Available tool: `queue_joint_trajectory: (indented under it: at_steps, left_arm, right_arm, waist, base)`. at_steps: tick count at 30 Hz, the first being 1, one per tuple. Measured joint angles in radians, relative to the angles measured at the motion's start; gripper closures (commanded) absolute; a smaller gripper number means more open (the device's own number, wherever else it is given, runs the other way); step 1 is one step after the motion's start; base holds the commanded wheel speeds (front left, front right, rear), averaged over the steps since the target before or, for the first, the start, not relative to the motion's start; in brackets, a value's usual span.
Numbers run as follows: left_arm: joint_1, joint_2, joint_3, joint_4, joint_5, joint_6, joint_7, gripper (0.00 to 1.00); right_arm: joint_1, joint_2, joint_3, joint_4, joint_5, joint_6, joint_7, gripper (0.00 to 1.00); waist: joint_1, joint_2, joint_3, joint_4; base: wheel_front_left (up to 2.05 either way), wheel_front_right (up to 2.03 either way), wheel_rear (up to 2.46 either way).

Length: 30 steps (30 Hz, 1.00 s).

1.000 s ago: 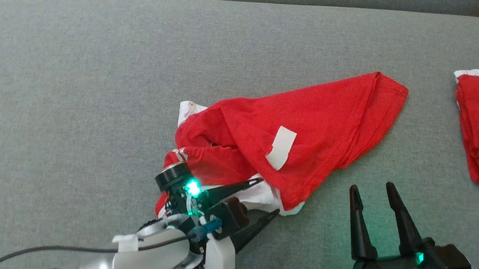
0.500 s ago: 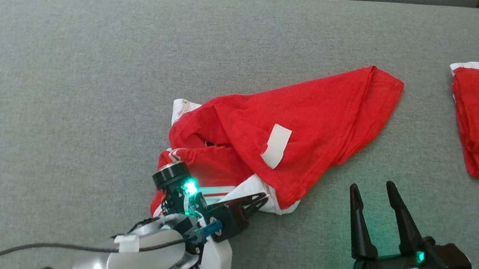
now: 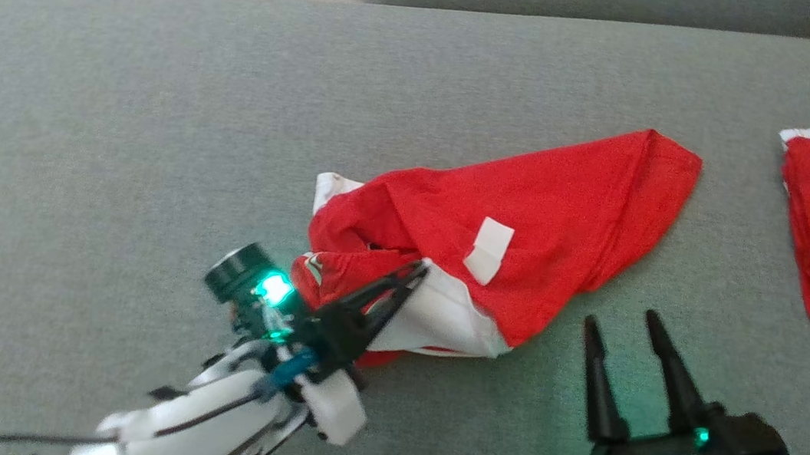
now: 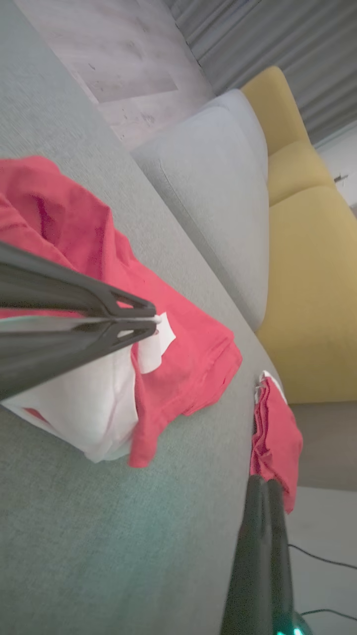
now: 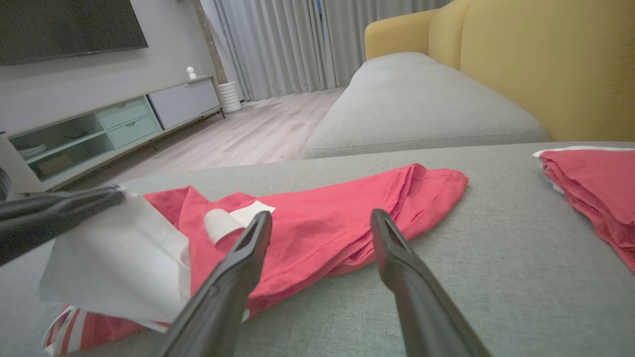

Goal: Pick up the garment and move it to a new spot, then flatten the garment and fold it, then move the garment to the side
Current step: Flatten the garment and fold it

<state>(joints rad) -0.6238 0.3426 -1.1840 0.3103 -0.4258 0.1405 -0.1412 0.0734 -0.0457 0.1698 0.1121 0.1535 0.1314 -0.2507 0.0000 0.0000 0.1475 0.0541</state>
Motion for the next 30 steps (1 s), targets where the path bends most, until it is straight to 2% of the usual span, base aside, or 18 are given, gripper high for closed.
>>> queue_joint_trajectory:
  at_steps: [6,13,21,30]
  left_arm:
    - [0.091,0.069,0.060,-0.112,-0.044,0.071,-0.047,1.00]
    - [0.108,0.087,0.060,-0.139,-0.068,0.072,-0.049,1.00]
    - [0.120,0.087,0.085,-0.135,-0.069,0.106,-0.071,1.00]
    - [0.120,0.086,0.083,-0.126,-0.069,0.106,-0.072,1.00]
  right_arm:
    - [-0.002,-0.025,0.051,0.033,-0.080,0.000,0.000,0.00]
    - [-0.050,-0.056,0.100,0.105,-0.149,0.000,0.000,0.00]
    - [-0.069,-0.121,0.157,0.145,-0.248,0.000,0.000,0.00]
    - [-0.070,-0.110,0.133,0.117,-0.324,0.000,0.000,0.00]
  waist:
    - [0.0000,0.0000,-0.005,0.055]
    - [0.0000,0.0000,0.000,0.119]
    - [0.0000,0.0000,0.012,0.154]
    - [0.0000,0.0000,0.008,0.160]
  base:
    - [0.00,0.00,0.00]
    - [0.00,0.00,0.00]
    - [0.00,0.00,0.00]
    - [0.00,0.00,0.00]
